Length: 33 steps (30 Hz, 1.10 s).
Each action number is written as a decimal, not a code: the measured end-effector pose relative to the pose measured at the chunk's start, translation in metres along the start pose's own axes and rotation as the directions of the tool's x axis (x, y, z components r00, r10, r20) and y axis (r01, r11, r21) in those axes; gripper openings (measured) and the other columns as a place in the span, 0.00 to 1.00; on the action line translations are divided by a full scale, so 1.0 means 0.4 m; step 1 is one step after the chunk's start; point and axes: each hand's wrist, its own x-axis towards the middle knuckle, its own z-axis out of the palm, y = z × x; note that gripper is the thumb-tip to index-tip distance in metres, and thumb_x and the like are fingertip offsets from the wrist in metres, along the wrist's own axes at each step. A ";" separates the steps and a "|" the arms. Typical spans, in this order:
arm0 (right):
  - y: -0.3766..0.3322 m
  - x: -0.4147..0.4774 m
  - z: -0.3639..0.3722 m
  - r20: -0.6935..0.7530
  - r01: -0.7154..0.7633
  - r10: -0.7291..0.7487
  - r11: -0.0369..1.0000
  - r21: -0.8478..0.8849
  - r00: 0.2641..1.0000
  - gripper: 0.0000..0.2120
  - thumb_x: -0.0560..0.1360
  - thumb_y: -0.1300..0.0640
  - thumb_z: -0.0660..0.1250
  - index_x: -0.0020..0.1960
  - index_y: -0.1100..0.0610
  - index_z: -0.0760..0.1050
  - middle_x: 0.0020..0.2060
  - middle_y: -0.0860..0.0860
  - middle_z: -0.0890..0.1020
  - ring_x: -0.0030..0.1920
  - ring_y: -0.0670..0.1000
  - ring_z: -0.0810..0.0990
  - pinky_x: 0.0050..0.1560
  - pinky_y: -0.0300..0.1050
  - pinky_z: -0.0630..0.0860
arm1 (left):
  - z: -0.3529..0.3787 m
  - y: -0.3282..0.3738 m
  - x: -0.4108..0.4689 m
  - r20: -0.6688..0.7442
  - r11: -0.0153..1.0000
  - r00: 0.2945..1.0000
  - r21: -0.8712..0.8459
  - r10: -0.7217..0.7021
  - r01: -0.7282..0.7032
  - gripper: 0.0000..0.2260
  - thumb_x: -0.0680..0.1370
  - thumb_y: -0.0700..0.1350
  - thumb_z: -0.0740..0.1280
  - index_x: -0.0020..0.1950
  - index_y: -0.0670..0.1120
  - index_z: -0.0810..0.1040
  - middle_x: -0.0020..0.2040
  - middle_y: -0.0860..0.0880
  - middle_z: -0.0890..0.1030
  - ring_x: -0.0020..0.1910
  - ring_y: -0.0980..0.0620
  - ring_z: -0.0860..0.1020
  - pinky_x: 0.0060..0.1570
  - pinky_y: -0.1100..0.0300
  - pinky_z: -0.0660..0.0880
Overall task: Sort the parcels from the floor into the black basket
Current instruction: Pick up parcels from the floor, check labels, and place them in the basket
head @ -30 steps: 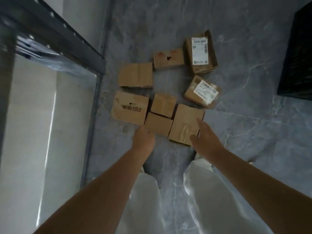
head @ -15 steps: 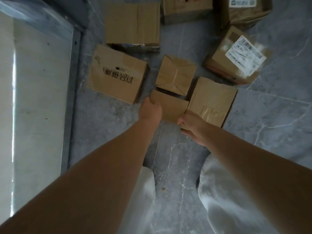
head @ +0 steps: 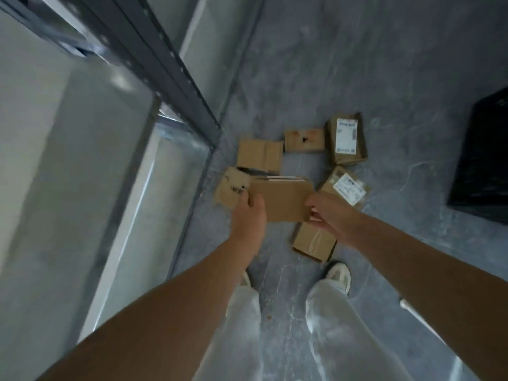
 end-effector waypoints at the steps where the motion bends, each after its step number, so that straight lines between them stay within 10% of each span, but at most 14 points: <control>1: -0.071 -0.078 -0.013 -0.005 0.042 -0.042 0.999 0.025 0.999 0.17 0.81 0.57 0.62 0.68 0.60 0.70 0.63 0.56 0.77 0.62 0.56 0.78 0.61 0.53 0.78 | -0.048 0.072 -0.051 -0.018 0.999 0.999 -0.036 0.035 -0.036 0.11 0.84 0.49 0.55 0.54 0.45 0.74 0.44 0.50 0.76 0.40 0.54 0.72 0.35 0.65 0.66; 4: -0.275 -0.342 -0.056 -0.050 0.208 -0.204 0.975 0.078 0.978 0.17 0.83 0.50 0.60 0.63 0.62 0.73 0.55 0.57 0.80 0.53 0.56 0.82 0.55 0.54 0.81 | -0.201 0.298 -0.211 -0.032 0.977 0.989 -0.151 0.147 -0.150 0.16 0.85 0.53 0.52 0.53 0.47 0.76 0.49 0.51 0.76 0.53 0.49 0.73 0.49 0.60 0.64; 15: -0.611 -1.072 -0.105 -0.018 0.647 -0.647 0.762 0.012 0.762 0.23 0.78 0.46 0.66 0.57 0.67 0.78 0.49 0.60 0.84 0.46 0.56 0.86 0.46 0.48 0.83 | -0.651 0.703 -0.705 -0.271 0.775 0.812 -0.255 0.517 -0.579 0.15 0.79 0.56 0.65 0.55 0.46 0.80 0.48 0.51 0.80 0.46 0.54 0.77 0.44 0.59 0.71; 21: -0.612 -1.208 -0.156 0.187 0.760 -0.754 0.648 0.052 0.630 0.18 0.78 0.61 0.68 0.66 0.67 0.73 0.54 0.59 0.84 0.51 0.55 0.85 0.45 0.41 0.83 | -0.698 0.644 -0.875 -0.322 0.667 0.743 -0.328 0.586 -0.669 0.12 0.77 0.46 0.71 0.60 0.48 0.79 0.51 0.56 0.82 0.48 0.63 0.80 0.44 0.73 0.75; 26: -0.551 -1.248 -0.155 0.439 0.812 -0.728 0.583 -0.006 0.526 0.26 0.74 0.71 0.69 0.70 0.60 0.72 0.58 0.56 0.83 0.57 0.55 0.83 0.60 0.51 0.79 | -0.687 0.518 -0.994 -0.399 0.608 0.724 -0.394 0.563 -0.689 0.20 0.74 0.33 0.72 0.61 0.50 0.76 0.58 0.53 0.82 0.56 0.56 0.81 0.60 0.58 0.77; 33: -0.425 -1.303 -0.004 0.722 0.764 -0.508 0.644 -0.043 0.470 0.14 0.79 0.55 0.66 0.64 0.55 0.77 0.53 0.52 0.85 0.55 0.53 0.84 0.61 0.54 0.79 | -0.716 0.257 -1.161 -0.615 0.622 0.710 -0.417 0.344 -0.663 0.24 0.68 0.21 0.70 0.58 0.42 0.75 0.59 0.44 0.80 0.61 0.47 0.80 0.60 0.52 0.78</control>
